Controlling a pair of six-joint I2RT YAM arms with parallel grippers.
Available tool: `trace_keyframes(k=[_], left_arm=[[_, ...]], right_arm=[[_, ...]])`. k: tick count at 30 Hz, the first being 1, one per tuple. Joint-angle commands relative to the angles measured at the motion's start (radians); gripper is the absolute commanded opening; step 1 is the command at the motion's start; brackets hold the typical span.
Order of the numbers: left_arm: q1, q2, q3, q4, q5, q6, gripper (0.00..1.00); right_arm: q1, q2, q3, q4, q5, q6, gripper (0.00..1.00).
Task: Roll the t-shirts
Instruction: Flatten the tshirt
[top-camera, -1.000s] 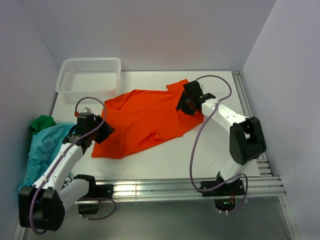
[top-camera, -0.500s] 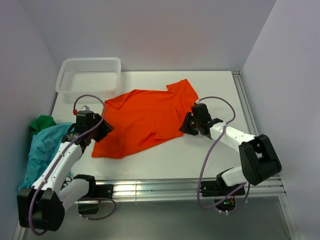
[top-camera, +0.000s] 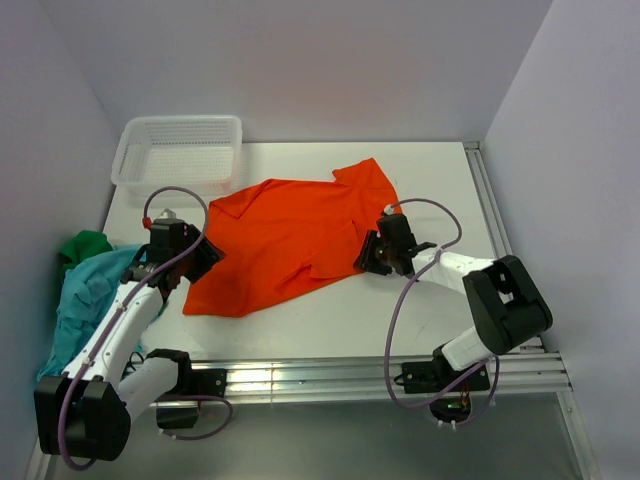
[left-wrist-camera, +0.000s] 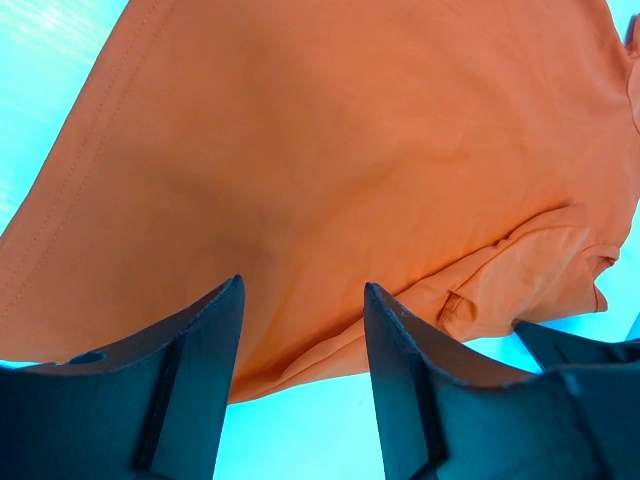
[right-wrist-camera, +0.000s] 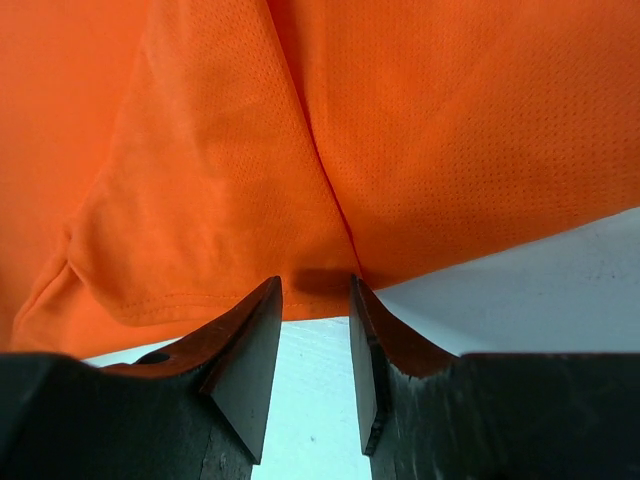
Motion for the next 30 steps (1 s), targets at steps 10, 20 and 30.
trace_keyframes(k=[10,20,30], left_arm=[[0.004,-0.05,0.037,-0.019,-0.006,-0.002,0.57],[0.005,-0.059,0.036,-0.03,-0.009,0.001,0.57],[0.004,-0.058,0.034,-0.025,-0.006,0.004,0.57]], right_arm=[[0.017,-0.033,-0.047,0.043,0.062,-0.015,0.41],[0.017,-0.05,-0.065,0.037,0.096,-0.009,0.41],[0.017,-0.022,-0.067,0.054,0.067,-0.012,0.41]])
